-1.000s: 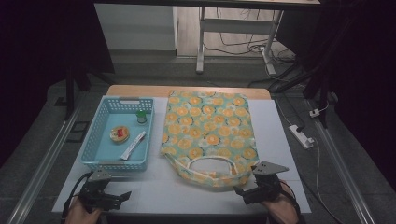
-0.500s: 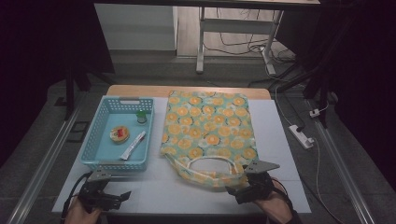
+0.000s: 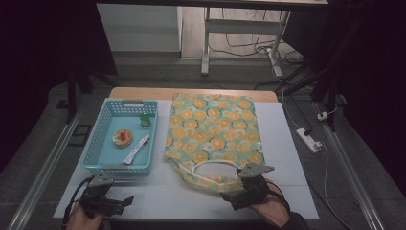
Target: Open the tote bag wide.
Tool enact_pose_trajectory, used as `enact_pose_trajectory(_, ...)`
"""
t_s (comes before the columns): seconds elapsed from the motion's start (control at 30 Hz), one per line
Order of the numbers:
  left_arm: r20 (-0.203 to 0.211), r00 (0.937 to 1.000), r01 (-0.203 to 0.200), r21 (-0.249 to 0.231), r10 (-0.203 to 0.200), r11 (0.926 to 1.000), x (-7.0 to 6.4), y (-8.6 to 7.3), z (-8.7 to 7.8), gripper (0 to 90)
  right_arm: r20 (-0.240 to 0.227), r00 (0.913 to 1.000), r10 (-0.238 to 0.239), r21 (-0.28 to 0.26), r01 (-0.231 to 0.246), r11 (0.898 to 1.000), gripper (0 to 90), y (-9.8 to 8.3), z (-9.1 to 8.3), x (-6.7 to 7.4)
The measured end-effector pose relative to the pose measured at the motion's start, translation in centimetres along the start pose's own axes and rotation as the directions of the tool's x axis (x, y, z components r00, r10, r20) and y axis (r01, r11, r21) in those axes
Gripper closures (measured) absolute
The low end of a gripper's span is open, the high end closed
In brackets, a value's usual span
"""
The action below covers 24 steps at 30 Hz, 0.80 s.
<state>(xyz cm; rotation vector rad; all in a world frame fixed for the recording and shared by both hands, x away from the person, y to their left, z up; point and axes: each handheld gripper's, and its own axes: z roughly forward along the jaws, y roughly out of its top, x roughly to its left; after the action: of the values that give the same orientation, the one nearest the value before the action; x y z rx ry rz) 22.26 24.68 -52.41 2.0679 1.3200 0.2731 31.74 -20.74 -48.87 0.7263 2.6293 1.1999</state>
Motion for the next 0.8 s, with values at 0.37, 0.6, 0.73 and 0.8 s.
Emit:
enact_pose_trajectory(0.37,0.0,1.0,-0.002,0.001,0.002,1.0,0.0,0.0,0.0,0.0,-0.044,0.9973,-0.058,0.05,0.061,0.997,0.0,1.1,2.4,1.7)
enact_pose_trajectory(0.6,0.0,1.0,-0.001,0.001,0.001,1.0,0.0,0.0,0.0,0.0,-0.076,0.9923,-0.098,0.06,0.103,0.993,0.0,1.9,3.7,2.9)
enact_pose_trajectory(0.73,0.0,1.0,-0.001,0.001,0.001,1.0,0.0,0.0,0.0,0.0,-0.099,0.9896,-0.104,0.08,0.112,0.991,0.0,2.0,4.4,3.3)
enact_pose_trajectory(0.8,0.0,1.0,-0.001,0.001,0.001,1.0,0.0,0.0,0.0,0.0,-0.105,0.9887,-0.108,0.085,0.117,0.989,0.4,2.0,4.6,3.3)
